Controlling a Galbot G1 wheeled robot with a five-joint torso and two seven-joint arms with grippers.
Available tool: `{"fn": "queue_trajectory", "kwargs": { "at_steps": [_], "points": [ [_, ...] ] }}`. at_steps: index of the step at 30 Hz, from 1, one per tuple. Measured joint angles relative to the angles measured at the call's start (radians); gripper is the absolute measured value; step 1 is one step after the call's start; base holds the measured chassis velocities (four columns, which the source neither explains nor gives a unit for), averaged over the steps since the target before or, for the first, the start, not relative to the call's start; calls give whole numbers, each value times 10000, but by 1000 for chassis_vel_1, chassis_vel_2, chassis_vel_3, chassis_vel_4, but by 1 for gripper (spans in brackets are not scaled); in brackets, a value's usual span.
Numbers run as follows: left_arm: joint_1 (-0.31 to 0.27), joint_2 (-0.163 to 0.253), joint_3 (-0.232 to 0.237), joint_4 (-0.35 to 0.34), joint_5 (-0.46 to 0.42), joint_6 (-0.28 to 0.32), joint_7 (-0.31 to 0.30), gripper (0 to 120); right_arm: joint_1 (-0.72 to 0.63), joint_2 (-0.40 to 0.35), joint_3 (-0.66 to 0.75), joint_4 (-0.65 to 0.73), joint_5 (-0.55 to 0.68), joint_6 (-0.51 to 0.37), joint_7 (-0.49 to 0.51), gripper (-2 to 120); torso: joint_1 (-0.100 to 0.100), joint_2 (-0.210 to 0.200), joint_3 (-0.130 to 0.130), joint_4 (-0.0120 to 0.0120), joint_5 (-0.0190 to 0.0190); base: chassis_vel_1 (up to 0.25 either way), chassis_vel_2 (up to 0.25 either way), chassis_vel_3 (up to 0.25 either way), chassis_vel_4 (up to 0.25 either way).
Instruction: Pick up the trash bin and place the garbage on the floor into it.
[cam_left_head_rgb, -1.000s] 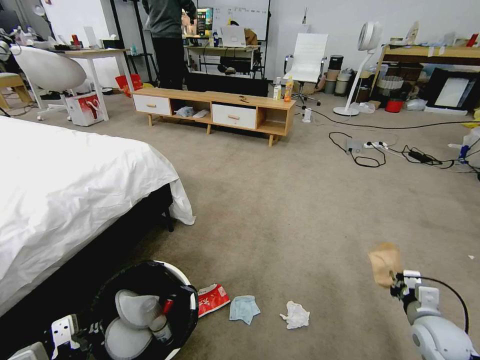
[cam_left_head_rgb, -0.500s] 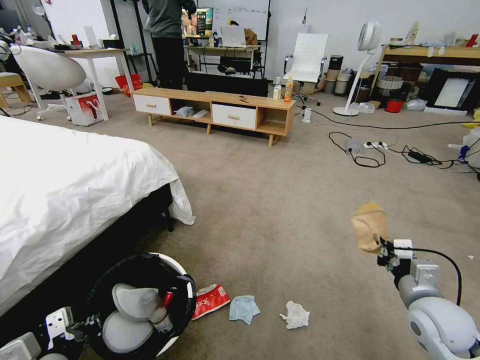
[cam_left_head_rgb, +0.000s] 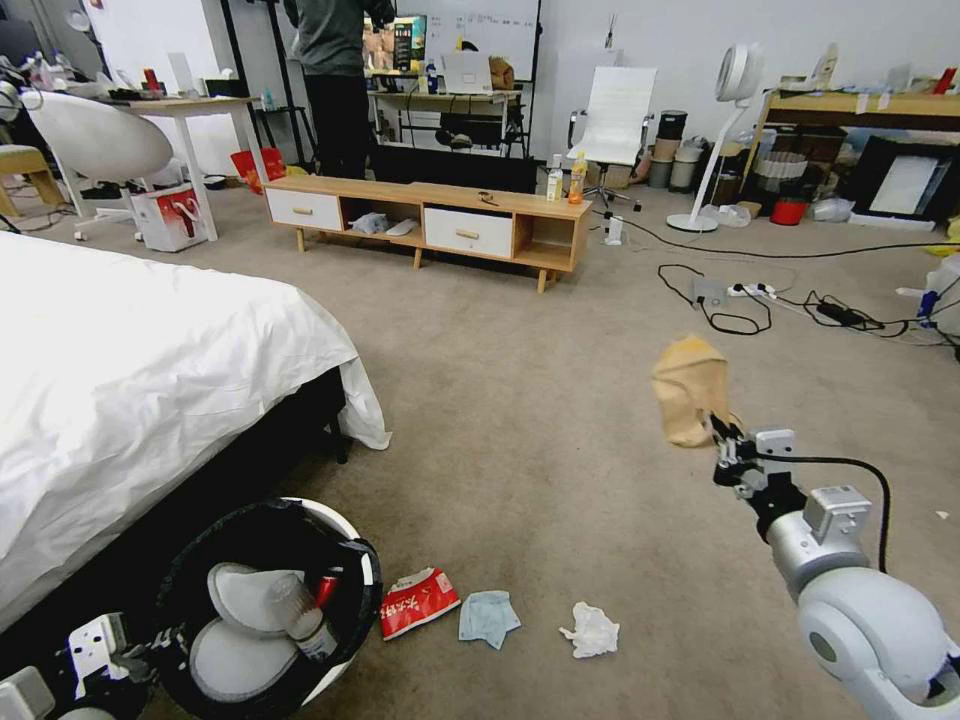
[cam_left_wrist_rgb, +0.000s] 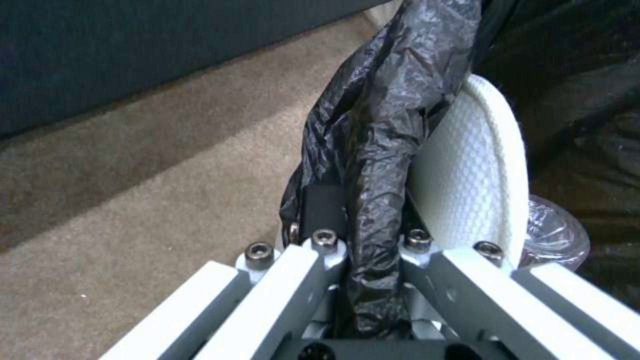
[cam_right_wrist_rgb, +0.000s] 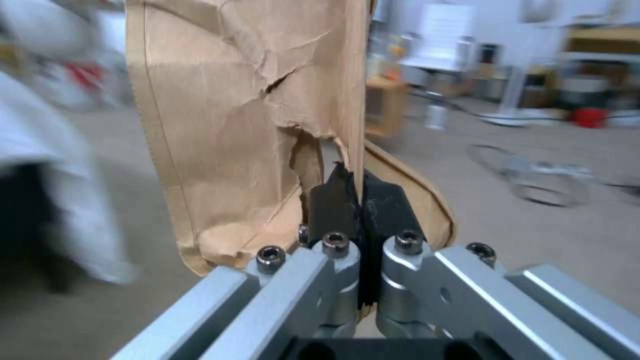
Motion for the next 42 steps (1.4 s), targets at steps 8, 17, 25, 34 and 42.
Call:
{"fn": "queue_trajectory", "kwargs": {
  "at_steps": [8,17,25,34,42],
  "points": [
    [-31,73,189,62,-5,-3,0,2,684,-671,-1178,995,870,366,-256,0,0,1,0,3,1,0,0,0,0],
    [-134,206,472,89,40,-8,4,2,1341,-1552,-1736,1326,1562,870,-780,0,0,0,0,4,1,0,0,0,0],
    [-197,279,655,136,106,-16,15,2,2384,-1725,-2891,1274,2205,1559,-1366,0,0,1,0,2,0,0,0,0,0],
    [-212,202,793,112,298,-19,24,2,4080,-953,-5004,886,2571,2082,-1524,0,0,0,1,0,1,0,0,0,0],
    [-212,255,722,112,290,-19,29,2,5281,-383,-6510,787,3054,1940,-1296,0,0,0,1,4,-1,0,0,0,0]
  ]
}}
